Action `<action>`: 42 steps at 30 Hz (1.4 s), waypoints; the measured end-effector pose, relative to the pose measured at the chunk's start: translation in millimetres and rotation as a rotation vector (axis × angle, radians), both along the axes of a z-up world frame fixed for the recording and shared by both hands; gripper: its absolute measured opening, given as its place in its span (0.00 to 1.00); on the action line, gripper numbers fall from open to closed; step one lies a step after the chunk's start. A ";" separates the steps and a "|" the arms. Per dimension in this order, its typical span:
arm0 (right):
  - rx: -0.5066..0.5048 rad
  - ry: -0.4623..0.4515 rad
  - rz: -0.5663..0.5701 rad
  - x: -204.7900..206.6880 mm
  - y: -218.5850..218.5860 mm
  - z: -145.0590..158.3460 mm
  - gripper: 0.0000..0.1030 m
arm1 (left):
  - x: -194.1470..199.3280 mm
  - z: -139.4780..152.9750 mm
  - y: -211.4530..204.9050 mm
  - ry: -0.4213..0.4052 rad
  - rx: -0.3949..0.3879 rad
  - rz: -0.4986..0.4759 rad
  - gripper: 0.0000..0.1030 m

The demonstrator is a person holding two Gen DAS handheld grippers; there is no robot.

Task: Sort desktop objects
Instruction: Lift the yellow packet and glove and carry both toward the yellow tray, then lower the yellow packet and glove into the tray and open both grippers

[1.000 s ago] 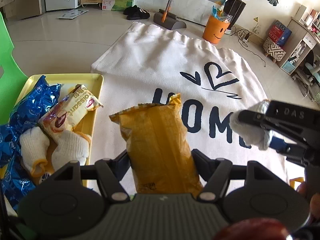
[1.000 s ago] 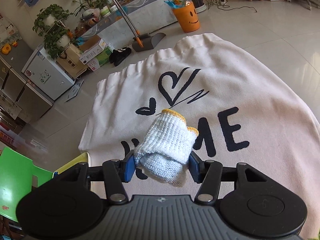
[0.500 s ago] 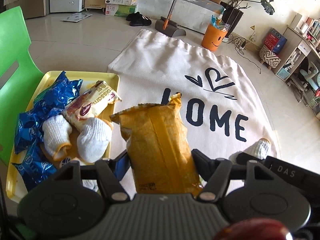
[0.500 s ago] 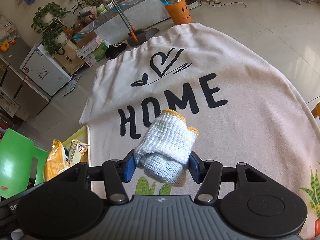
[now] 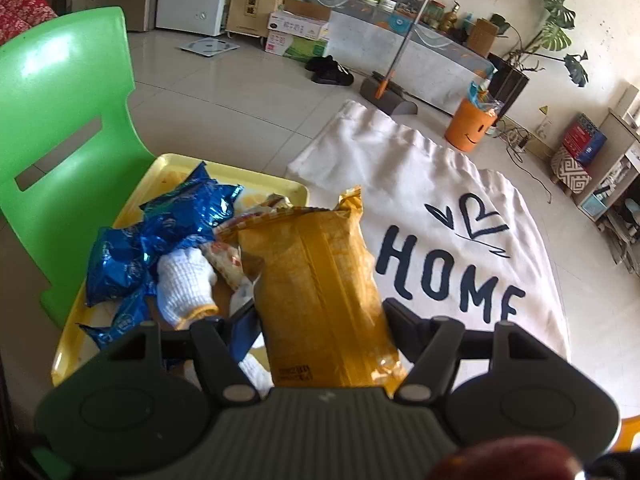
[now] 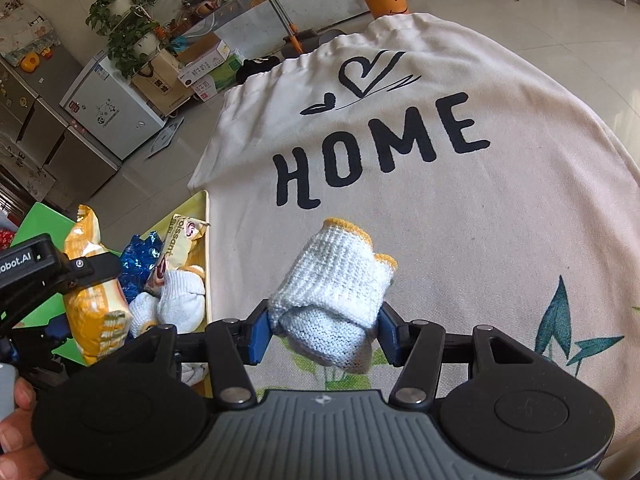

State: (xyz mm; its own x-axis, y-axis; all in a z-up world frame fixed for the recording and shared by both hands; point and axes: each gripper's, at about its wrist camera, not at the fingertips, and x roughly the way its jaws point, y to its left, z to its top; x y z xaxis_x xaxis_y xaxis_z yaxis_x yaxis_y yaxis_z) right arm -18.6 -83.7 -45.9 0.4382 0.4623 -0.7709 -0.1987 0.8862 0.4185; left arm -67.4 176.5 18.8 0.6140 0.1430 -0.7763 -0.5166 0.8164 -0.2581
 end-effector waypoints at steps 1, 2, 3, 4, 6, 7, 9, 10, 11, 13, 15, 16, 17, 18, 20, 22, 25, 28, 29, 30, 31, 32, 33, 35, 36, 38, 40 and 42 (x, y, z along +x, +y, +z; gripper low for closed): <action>0.002 -0.004 0.006 -1.9 2.7 0.7 0.53 | -1.4 0.1 3.7 -0.001 -0.003 0.014 0.64; 0.004 -0.007 0.014 -3.8 5.6 1.3 0.53 | -3.2 0.1 8.7 -0.002 -0.011 0.032 0.64; 0.005 -0.012 0.025 -5.5 9.6 1.5 0.53 | -4.4 -0.2 12.7 -0.001 -0.017 0.047 0.64; 0.004 -0.016 0.037 -6.7 12.8 1.5 0.53 | -5.1 -0.8 16.3 0.001 -0.018 0.061 0.64; -0.001 -0.025 0.061 -8.6 19.6 0.9 0.53 | -4.7 -2.6 21.7 0.007 -0.010 0.081 0.64; -0.004 -0.028 0.069 -8.7 22.4 0.5 0.53 | -4.3 -4.1 24.4 0.009 -0.008 0.089 0.64; -0.009 -0.030 0.078 -8.8 27.1 -1.0 0.53 | -3.1 -7.8 29.2 0.017 -0.009 0.103 0.64; -0.011 -0.028 0.081 -8.9 29.2 -2.0 0.53 | -2.3 -9.6 31.8 0.022 -0.012 0.112 0.64; -0.011 -0.024 0.084 -8.8 31.3 -3.2 0.53 | -1.8 -11.1 34.6 0.025 -0.015 0.122 0.64; -0.005 -0.016 0.095 -8.7 35.7 -5.6 0.53 | 0.1 -13.4 39.2 0.031 -0.011 0.137 0.64; 0.018 -0.005 0.112 -9.7 40.4 -7.8 0.53 | 3.1 -14.9 42.5 0.041 0.012 0.147 0.64; 0.033 0.000 0.121 -9.9 42.9 -8.4 0.53 | 4.4 -15.4 45.2 0.044 0.017 0.153 0.64; 0.045 0.002 0.129 -10.2 45.1 -8.7 0.53 | 5.2 -15.7 48.6 0.044 0.017 0.163 0.64; 0.060 0.004 0.140 -10.8 48.1 -8.7 0.53 | 5.4 -16.2 53.5 0.045 0.012 0.177 0.64; 0.084 0.005 0.157 -11.4 52.9 -8.0 0.53 | 4.9 -18.1 65.8 0.045 0.003 0.217 0.64; 0.109 0.011 0.175 -12.2 58.0 -8.7 0.53 | 6.4 -21.0 76.7 0.051 0.006 0.248 0.64; 0.122 0.013 0.200 -14.0 67.7 -10.0 0.53 | 13.5 -24.9 86.7 0.054 0.009 0.262 0.64; 0.125 0.030 0.225 -15.0 77.1 -14.5 0.53 | 22.5 -26.6 90.9 0.064 0.032 0.260 0.64; 0.123 0.033 0.236 -15.2 80.5 -16.3 0.53 | 24.8 -26.8 92.6 0.063 0.024 0.260 0.64; 0.122 0.034 0.247 -15.0 82.8 -18.2 0.53 | 26.9 -27.0 94.2 0.059 0.018 0.259 0.64; 0.123 0.036 0.254 -14.8 85.2 -19.4 0.53 | 29.5 -27.7 95.9 0.057 0.017 0.254 0.64; 0.128 0.040 0.259 -14.6 88.3 -20.9 0.53 | 32.6 -28.2 97.7 0.058 0.019 0.247 0.64; 0.133 0.044 0.262 -14.0 90.6 -22.0 0.53 | 36.2 -29.8 99.9 0.063 0.020 0.242 0.64; 0.144 0.050 0.268 -13.0 95.3 -23.9 0.53 | 42.8 -36.0 106.0 0.077 0.003 0.236 0.64; 0.148 0.053 0.274 -12.8 97.8 -24.9 0.53 | 45.3 -39.8 108.8 0.085 -0.015 0.233 0.65; 0.154 0.058 0.289 -12.6 102.7 -26.9 0.53 | 49.4 -47.4 112.1 0.104 -0.051 0.221 0.69; 0.154 0.062 0.309 -13.3 107.3 -29.4 0.53 | 48.6 -48.1 111.3 0.110 -0.044 0.227 0.82; 0.164 0.070 0.322 -13.4 111.5 -31.3 0.53 | 45.0 -40.0 109.6 0.092 -0.018 0.236 0.89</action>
State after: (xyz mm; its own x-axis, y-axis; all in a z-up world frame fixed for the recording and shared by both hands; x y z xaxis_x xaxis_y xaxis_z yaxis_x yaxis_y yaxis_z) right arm -31.9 27.8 -77.1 0.1988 0.6880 -0.6979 -0.4229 0.7026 0.5722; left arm -22.4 286.1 -21.2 0.4917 0.2598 -0.8311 -0.7141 0.6665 -0.2141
